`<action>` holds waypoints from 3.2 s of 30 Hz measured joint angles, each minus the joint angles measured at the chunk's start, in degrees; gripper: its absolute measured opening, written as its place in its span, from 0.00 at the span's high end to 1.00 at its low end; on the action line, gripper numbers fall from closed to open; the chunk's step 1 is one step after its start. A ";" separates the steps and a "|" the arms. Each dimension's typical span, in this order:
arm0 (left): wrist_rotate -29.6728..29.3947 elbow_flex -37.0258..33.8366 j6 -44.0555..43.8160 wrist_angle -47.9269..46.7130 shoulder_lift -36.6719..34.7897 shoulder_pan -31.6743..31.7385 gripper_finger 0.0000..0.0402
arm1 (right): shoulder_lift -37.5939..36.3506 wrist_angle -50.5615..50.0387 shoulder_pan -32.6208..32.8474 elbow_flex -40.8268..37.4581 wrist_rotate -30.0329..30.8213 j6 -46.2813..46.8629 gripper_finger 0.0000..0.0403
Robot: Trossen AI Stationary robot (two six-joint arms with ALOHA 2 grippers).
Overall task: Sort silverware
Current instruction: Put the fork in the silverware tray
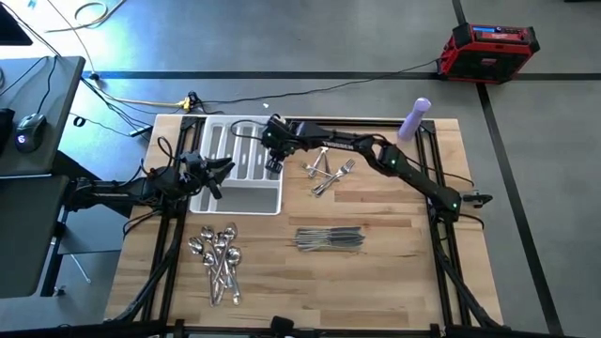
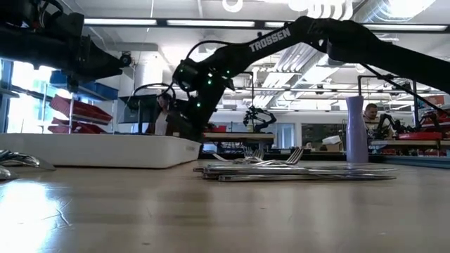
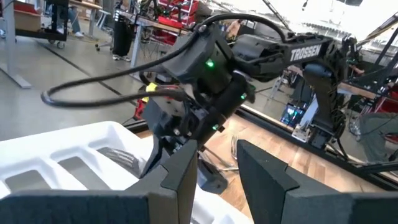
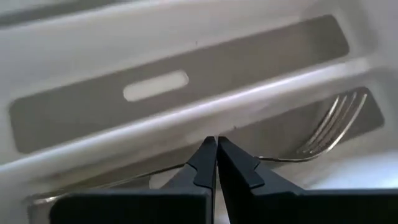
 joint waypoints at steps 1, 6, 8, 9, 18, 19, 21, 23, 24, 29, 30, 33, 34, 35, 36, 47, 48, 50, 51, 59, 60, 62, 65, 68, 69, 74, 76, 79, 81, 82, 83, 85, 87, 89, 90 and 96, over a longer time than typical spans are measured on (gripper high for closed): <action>0.00 0.00 0.01 0.02 0.00 0.00 0.76 | 0.00 -2.05 0.22 0.63 1.69 -0.48 1.00; -0.02 0.00 0.02 -0.17 0.00 0.00 0.76 | -2.08 -8.09 1.09 0.54 3.61 -2.69 1.00; -0.04 0.00 0.02 -0.40 0.00 0.00 0.76 | -2.82 -9.10 1.09 0.42 3.90 -3.40 1.00; -0.06 0.00 0.04 -0.41 0.02 0.00 0.76 | -3.16 -8.42 1.09 0.42 4.46 -3.49 1.00; -0.22 0.00 0.03 -0.47 0.15 0.00 0.76 | -4.13 -7.95 -1.12 0.44 6.62 0.74 1.00; -0.29 0.00 0.04 -0.42 0.18 0.00 0.76 | -4.16 -7.63 -1.45 0.44 6.62 1.32 1.00; -0.33 0.00 0.04 -0.50 0.26 0.00 0.76 | -4.20 -6.92 -2.21 0.47 6.55 2.37 1.00; -0.37 0.00 0.04 -0.44 0.26 0.00 0.76 | -4.19 -6.60 -2.86 0.47 6.35 2.69 1.00; -0.35 0.00 0.02 -0.44 0.26 0.00 0.76 | -4.18 -6.23 -3.13 0.47 6.37 2.90 1.00; -0.35 0.00 0.02 -0.45 0.26 0.00 0.76 | -4.20 -4.84 -3.82 0.47 6.79 3.88 1.00; -0.35 0.00 0.01 -0.43 0.26 0.00 0.76 | -4.20 -4.70 -3.82 0.47 7.46 3.84 1.00; -0.35 0.00 0.01 -0.42 0.26 0.00 0.76 | -4.19 -4.10 -3.80 0.47 10.48 4.14 1.00; -0.35 0.00 0.01 -0.42 0.26 0.00 0.76 | -4.12 -3.91 -3.80 0.47 11.27 4.24 1.00; -0.35 0.00 -0.04 -0.42 0.26 0.00 0.76 | -3.98 -3.56 -3.80 0.47 11.73 4.24 1.00; -0.35 0.00 -0.20 -0.42 0.26 0.00 0.76 | -3.92 -3.44 -3.80 0.47 12.02 4.20 1.00; -0.33 0.00 -0.49 -0.42 0.24 0.00 0.76 | -3.87 -3.95 -3.96 0.51 12.16 4.24 1.00; -0.33 0.00 -0.52 -0.42 0.24 0.00 0.76 | -3.87 -4.33 -4.09 0.51 12.12 4.25 1.00; -0.33 0.00 -0.55 -0.42 0.24 0.00 0.76 | -3.87 -4.88 -4.22 0.51 11.45 4.16 1.00; -0.33 0.00 -0.55 -0.42 0.24 0.00 0.76 | -3.87 -4.85 -4.31 0.51 10.82 3.90 1.00; -0.31 0.00 -0.53 -0.42 0.24 0.00 0.76 | -3.87 -4.77 -7.37 0.53 1.33 1.91 1.00; -0.31 0.00 -0.53 -0.42 0.23 0.00 0.76 | -3.87 -4.64 -8.03 0.53 -0.58 2.40 1.00; -0.31 0.02 -0.53 -0.42 0.23 0.00 0.76 | -3.87 -3.84 -9.23 0.53 -5.31 2.22 1.00; -0.31 0.02 -0.53 -0.39 0.22 0.00 0.76 | -3.87 -3.23 -9.94 0.54 -8.56 -0.04 1.00; -0.31 0.02 -0.53 -0.39 0.22 0.00 0.76 | -3.87 -4.07 -9.83 0.55 -8.89 -3.71 1.00; -0.31 0.02 -0.53 -0.41 0.22 0.00 0.76 | -3.89 -4.83 -9.80 0.55 -9.18 -4.69 1.00; -0.31 0.02 -0.51 -0.49 0.24 0.00 0.76 | -5.34 -9.24 -7.91 0.55 -10.85 -8.99 1.00; -0.31 0.02 -0.51 -0.52 0.26 0.00 0.76 | -6.18 -11.13 -6.09 0.60 -10.73 -10.38 1.00; -0.31 0.04 -0.51 -1.01 0.26 0.00 0.76 | -6.27 -11.60 -3.24 0.66 -9.56 -10.97 1.00; -0.32 0.04 -0.49 -1.22 0.26 0.00 0.76 | -6.03 -11.62 -1.43 0.64 -7.51 -11.47 1.00; -0.39 0.04 -0.49 -1.34 0.26 0.02 0.76 | -5.81 -11.26 -0.51 0.64 -6.21 -11.84 1.00; -0.58 0.04 -0.49 -1.55 0.26 0.00 0.76 | -5.74 -11.04 0.25 0.64 -4.58 -11.90 1.00; -0.84 0.04 -0.52 -1.94 0.26 0.02 0.76 | -5.01 -10.82 1.42 0.64 -0.45 -11.25 1.00; -0.85 0.04 -0.53 -2.14 0.28 0.00 0.76 | -4.53 -10.85 1.91 0.57 1.53 -9.82 1.00; -0.85 0.07 -0.53 -2.03 0.28 0.02 0.76 | -4.05 -10.89 1.60 0.55 1.56 -7.89 1.00; -0.85 0.07 -0.55 -2.08 0.28 0.02 0.76 | -3.90 -10.74 1.34 0.55 1.60 -6.89 1.00; -0.91 0.07 -1.58 -2.01 0.37 0.01 0.76 | -2.38 -10.79 0.84 0.58 4.19 -4.76 1.00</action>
